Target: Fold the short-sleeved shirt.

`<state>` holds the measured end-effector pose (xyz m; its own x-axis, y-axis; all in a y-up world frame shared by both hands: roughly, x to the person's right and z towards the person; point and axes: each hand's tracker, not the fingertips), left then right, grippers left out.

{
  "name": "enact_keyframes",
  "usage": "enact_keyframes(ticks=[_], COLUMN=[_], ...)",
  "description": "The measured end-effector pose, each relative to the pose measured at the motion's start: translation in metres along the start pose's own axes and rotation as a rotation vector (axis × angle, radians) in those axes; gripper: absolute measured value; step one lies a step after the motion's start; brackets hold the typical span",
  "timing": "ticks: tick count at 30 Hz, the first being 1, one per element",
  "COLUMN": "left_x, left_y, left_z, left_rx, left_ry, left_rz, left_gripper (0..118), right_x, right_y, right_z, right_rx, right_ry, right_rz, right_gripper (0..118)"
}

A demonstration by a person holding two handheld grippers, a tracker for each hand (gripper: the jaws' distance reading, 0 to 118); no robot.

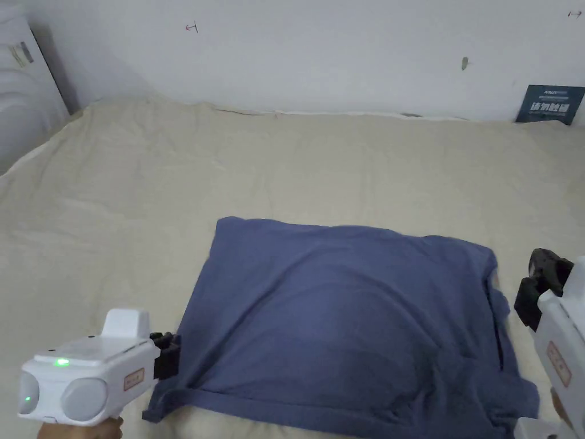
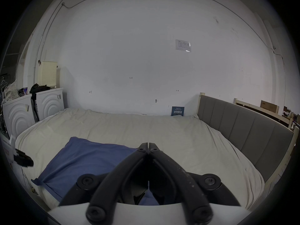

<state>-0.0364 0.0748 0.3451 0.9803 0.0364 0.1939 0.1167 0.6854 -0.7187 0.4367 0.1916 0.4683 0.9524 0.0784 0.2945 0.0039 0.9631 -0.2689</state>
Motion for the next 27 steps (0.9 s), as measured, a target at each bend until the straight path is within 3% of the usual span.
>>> enact_keyframes(ticks=[2, 3, 4, 7, 9, 10, 11, 12, 14, 16, 18, 20, 23, 24, 27], left_x=[-0.006, -0.004, -0.004, 0.0, 0.002, 0.002, 0.014, 0.019, 0.025, 0.023, 0.026, 0.031, 0.029, 0.027, 0.027], left_y=[-0.013, -0.021, -0.028, -0.044, -0.055, -0.06, -0.056, -0.056, -0.058, -0.053, -0.048, -0.044, -0.045, -0.045, -0.039], left_z=[-0.01, -0.013, -0.016, -0.031, -0.043, -0.046, -0.035, -0.034, -0.031, -0.031, -0.023, -0.013, -0.019, -0.021, -0.017], left_rx=[-0.066, -0.1, -0.092, -0.148, -0.167, -0.162, -0.163, -0.17, -0.154, -0.127, -0.11, -0.089, -0.065, -0.058, -0.049], left_ry=[-0.004, 0.0, 0.012, 0.084, 0.085, 0.084, 0.077, 0.059, -0.005, 0.011, 0.002, -0.007, -0.006, -0.011, -0.018], left_rz=[0.017, 0.023, 0.029, 0.042, 0.04, 0.038, 0.032, 0.038, 0.063, 0.034, 0.051, 0.04, 0.025, 0.033, 0.047], left_gripper=[94, 109, 114, 112, 102, 84, 41, 19, 10, 8, 8, 8, 8, 8, 8], right_x=[-0.001, -0.001, 0.0, 0.0, 0.003, 0.004, 0.005, 0.008, 0.011, 0.02, 0.029, 0.042, 0.057, 0.061, 0.067], right_y=[-0.001, -0.002, -0.003, -0.005, -0.008, -0.009, -0.01, -0.012, -0.016, -0.025, -0.04, -0.06, -0.098, -0.113, -0.152], right_z=[-0.001, -0.001, -0.001, -0.001, -0.001, 0.0, 0.002, 0.004, 0.007, 0.012, 0.014, 0.014, 0.008, 0.007, -0.001], right_rx=[-0.008, -0.011, -0.016, -0.028, -0.04, -0.045, -0.049, -0.054, -0.069, -0.089, -0.133, -0.212, -0.372, -0.417, -0.546], right_ry=[-0.002, -0.003, -0.003, -0.007, -0.005, -0.006, -0.008, -0.012, -0.021, -0.027, -0.044, -0.051, -0.062, -0.067, -0.056], right_rz=[0.006, 0.009, 0.01, 0.011, 0.011, 0.01, 0.012, 0.013, 0.011, 0.001, -0.021, -0.046, -0.073, -0.083, -0.11], right_gripper=[1, 1, 1, 1, 1, 1, 1, 1, 1, 9, 42, 49, 103, 111, 112])
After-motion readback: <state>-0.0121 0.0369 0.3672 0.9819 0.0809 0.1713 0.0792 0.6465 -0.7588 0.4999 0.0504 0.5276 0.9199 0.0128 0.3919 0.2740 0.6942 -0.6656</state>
